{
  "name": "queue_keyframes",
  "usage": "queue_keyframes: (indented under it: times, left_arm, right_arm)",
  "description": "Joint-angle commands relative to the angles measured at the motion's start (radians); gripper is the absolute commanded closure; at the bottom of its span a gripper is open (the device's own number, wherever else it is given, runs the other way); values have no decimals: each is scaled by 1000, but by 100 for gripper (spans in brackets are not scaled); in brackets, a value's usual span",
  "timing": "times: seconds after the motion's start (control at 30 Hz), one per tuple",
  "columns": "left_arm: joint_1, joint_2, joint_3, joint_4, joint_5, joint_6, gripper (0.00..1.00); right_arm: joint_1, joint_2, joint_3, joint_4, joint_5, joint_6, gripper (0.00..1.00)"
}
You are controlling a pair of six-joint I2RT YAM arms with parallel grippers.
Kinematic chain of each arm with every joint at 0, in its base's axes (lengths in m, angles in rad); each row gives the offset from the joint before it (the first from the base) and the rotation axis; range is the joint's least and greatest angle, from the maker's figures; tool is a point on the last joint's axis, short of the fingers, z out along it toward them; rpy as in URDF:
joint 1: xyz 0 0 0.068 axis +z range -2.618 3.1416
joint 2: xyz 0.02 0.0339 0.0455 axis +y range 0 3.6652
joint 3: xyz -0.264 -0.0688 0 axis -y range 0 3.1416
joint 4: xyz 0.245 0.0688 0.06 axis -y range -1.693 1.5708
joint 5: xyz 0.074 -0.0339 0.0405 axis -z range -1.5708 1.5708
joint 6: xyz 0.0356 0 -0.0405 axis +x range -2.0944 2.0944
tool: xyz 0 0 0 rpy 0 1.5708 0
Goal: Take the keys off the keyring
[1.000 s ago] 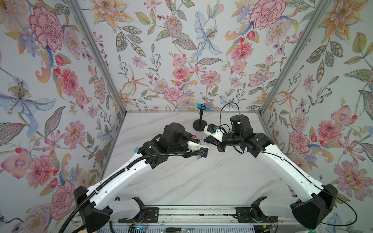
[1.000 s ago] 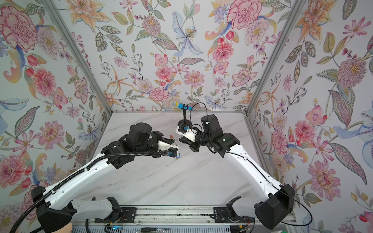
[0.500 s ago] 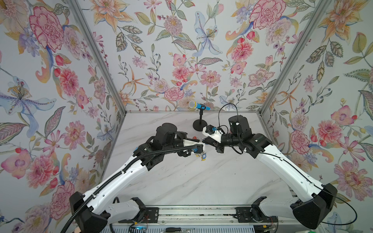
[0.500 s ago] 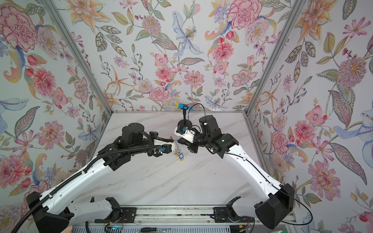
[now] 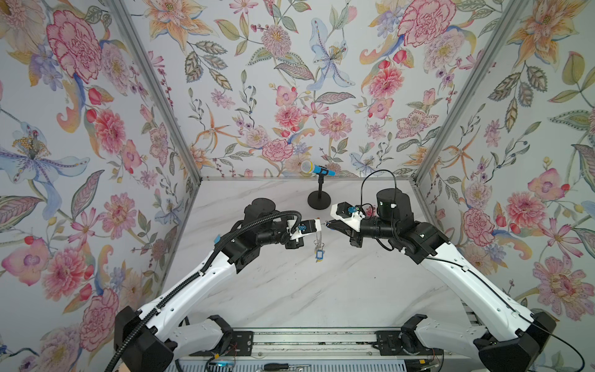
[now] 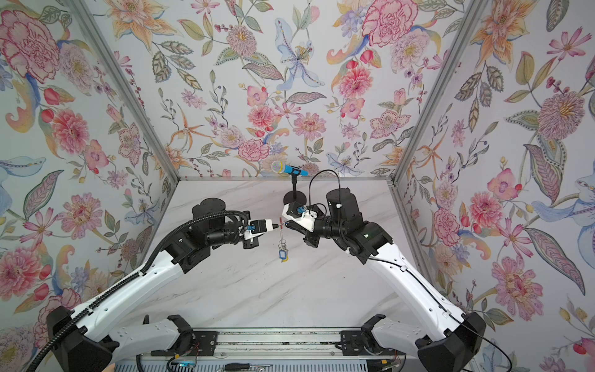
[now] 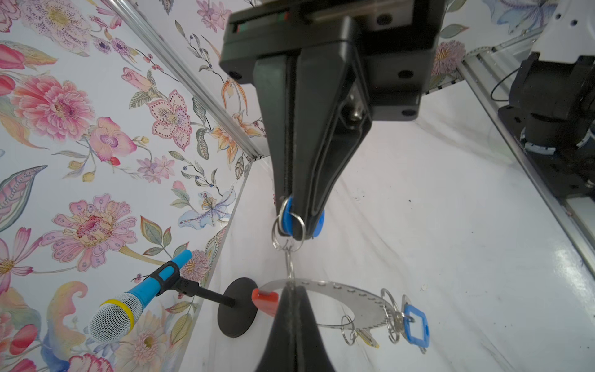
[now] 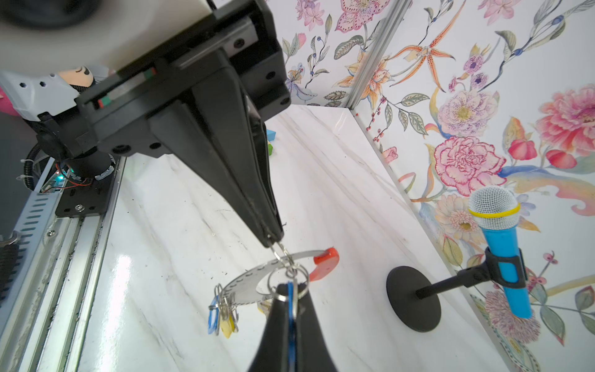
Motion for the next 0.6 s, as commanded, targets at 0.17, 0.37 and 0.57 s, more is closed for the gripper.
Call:
queue_keyframes:
  times: [0.17,0.37,0.57]
  left_arm:
    - [34,-39,-88,148,91,-169,100]
    - [34,-36,-90,88,109,-130,100]
    - [4,-1,-30,-56,45,5,100]
  right_arm:
    - [-6,-18,-21,37,-10,22,100]
    - [-8,-20,-11,49,-27,32,100]
    - [16,-2,19,19,-2,14,100]
